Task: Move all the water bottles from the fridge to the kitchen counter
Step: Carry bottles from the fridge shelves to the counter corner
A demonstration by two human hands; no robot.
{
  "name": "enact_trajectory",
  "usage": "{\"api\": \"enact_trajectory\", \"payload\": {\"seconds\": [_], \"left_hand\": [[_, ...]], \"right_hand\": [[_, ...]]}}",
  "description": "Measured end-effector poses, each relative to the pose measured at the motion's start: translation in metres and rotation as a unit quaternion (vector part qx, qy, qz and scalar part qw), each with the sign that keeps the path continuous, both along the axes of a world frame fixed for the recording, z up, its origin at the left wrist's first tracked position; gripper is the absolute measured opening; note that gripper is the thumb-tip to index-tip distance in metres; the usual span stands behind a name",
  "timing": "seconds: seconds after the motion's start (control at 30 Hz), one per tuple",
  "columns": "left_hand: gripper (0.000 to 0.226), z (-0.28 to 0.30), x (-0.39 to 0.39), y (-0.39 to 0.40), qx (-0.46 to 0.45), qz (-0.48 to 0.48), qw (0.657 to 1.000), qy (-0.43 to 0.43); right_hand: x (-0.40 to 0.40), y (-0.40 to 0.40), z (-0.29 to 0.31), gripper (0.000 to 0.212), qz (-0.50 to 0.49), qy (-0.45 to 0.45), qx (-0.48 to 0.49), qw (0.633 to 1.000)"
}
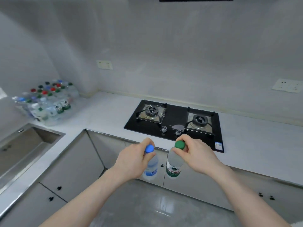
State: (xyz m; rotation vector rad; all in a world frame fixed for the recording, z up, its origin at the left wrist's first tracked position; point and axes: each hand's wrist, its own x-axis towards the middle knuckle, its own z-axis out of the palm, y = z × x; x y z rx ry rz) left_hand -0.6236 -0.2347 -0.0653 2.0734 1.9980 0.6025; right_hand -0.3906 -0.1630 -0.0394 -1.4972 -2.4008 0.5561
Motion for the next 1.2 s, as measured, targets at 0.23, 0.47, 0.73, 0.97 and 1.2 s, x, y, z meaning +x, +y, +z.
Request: {"api": "enact_trajectory", "payload": {"seconds": [0.23, 0.47, 0.73, 0.97, 1.2], "left_hand": [[0.015, 0.001, -0.112, -0.033, -0.012, 0.099, 0.995, -0.001], [0.015, 0.002, -0.187, -0.043, -0.023, 0.181, 0.983, -0.005], [0.015, -0.006, -0.255, -0.003, -0.036, 0.258, 0.965, -0.019], [0.013, 0.004, -0.308, 0.063, -0.035, 0.336, 0.94, -0.039], [0.015, 0.008, -0.36, 0.113, -0.015, 0.387, 0.921, -0.038]], "right_hand": [[-0.129, 0.007, -0.002, 0.021, 0.093, -0.009, -0.007, 0.996], [-0.228, 0.031, -0.001, 0.025, 0.177, -0.012, -0.017, 0.984], [-0.322, 0.097, -0.007, 0.024, 0.263, -0.004, -0.031, 0.964], [-0.4, 0.181, -0.001, 0.024, 0.326, -0.02, -0.037, 0.945], [-0.473, 0.24, 0.001, 0.024, 0.362, -0.03, -0.029, 0.931]]}}
